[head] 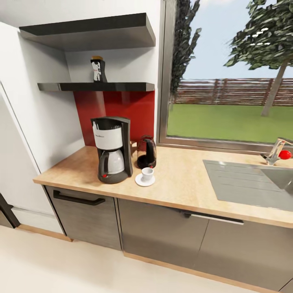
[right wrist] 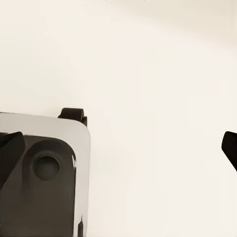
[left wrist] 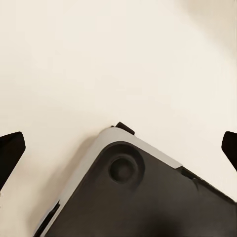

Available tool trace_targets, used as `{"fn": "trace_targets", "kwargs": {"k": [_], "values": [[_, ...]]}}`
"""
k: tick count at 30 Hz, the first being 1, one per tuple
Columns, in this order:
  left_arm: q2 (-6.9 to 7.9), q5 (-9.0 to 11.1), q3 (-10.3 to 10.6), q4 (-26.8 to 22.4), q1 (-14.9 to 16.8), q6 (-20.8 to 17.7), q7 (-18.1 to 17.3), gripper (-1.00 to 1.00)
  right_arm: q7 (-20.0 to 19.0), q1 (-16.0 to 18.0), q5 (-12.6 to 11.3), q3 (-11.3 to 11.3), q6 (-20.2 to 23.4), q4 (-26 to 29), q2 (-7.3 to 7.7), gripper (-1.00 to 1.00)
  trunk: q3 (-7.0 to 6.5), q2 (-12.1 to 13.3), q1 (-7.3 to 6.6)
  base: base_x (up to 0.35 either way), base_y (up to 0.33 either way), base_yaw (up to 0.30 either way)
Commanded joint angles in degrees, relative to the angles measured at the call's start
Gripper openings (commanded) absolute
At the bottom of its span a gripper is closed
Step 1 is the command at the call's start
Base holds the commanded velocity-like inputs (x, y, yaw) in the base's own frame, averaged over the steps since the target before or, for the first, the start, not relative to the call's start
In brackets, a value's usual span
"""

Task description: Set up a coffee station on the kitchen countertop: keep the coffee maker on the countertop, move the bottle of coffee from the kitchen shelf to the counter next to the coffee maker, place a paper coffee filter on top of the coffee maker, put the saucer next to the coffee maker with the coffee cup on the saucer, and place the electric kettle next to the coffee maker.

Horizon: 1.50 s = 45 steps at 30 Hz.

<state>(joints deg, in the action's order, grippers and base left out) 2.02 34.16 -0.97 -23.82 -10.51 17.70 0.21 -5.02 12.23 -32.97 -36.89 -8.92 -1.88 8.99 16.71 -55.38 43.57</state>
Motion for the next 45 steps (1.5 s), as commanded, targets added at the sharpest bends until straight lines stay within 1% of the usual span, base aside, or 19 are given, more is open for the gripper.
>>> {"fn": "trace_targets", "kwargs": {"k": [1,11,28,45], "values": [[0.00,0.3,0.0,-0.1,0.0,0.0,0.0,1.00,-0.4,0.1,-0.6,-0.4,-0.3,-0.2,-0.02,1.00,-0.13,0.4,-0.22,0.000,0.000,0.000],[0.24,0.7,0.0,0.4,0.0,0.1,0.0,1.00,-0.4,0.1,-0.6,-0.4,-0.5,-0.1,0.11,1.00,-1.92,4.4,-2.42,0.000,0.000,0.000],[0.19,0.7,0.0,0.4,0.0,0.1,0.4,1.00,-0.4,0.1,-0.6,-0.4,-0.4,-0.1,-0.08,1.00,-4.98,11.2,-6.15,-0.006,-0.014,0.003],[0.00,0.4,0.0,0.4,0.0,0.1,0.6,1.00,-0.3,0.1,-0.6,-0.4,-0.2,-0.1,-0.20,1.00,-7.77,18.0,-9.88,-0.122,-0.256,0.254]]}}
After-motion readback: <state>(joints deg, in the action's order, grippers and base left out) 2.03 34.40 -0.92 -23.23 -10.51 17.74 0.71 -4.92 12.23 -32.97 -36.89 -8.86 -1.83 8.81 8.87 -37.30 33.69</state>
